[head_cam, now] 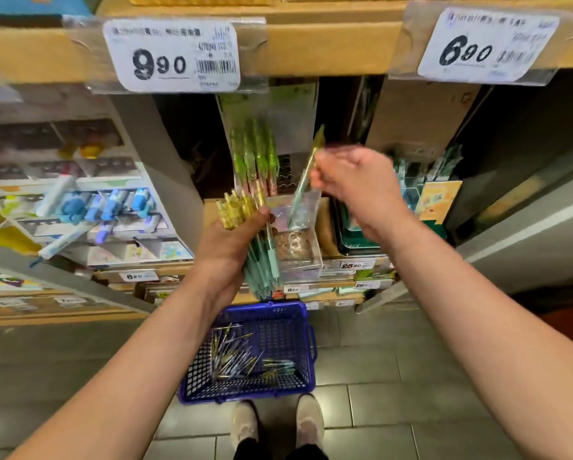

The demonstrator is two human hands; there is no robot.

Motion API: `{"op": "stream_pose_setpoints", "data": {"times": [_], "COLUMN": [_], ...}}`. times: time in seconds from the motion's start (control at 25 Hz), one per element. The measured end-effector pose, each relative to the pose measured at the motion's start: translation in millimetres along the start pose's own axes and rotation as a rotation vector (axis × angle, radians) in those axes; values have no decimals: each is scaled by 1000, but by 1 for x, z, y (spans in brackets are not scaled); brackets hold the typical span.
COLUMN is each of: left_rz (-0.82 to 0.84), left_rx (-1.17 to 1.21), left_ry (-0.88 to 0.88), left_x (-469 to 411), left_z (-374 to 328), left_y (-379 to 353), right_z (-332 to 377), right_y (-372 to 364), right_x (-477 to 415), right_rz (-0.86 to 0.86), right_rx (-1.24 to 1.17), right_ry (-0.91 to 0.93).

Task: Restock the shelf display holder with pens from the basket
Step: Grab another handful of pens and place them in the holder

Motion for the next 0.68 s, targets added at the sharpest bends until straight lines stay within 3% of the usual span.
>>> {"op": "stream_pose_setpoints", "data": {"times": [0.24, 0.44, 0.68], "left_rz": [-43, -41, -25], "left_rx": [-6, -11, 7], "left_ry": [-14, 2, 31], "left_x": [-7, -11, -20], "left_z": [13, 23, 29], "left_y": [3, 1, 0], "right_z": [40, 29, 17], "right_y": [-7, -26, -46], "right_x": [-62, -81, -85], "right_rz": [-168, -226, -152], "right_rx": [-22, 378, 754], "right_ry": [216, 292, 324]}}
Point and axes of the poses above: each hand's wrist, its own x-axis away from the middle knuckle, its own y-axis out of the back of the hand, z = x × y, the point moved 6 cm from there along -x, towards the middle knuckle, and after that the axes turned 11 degrees about -y, right-handed, at the moved point
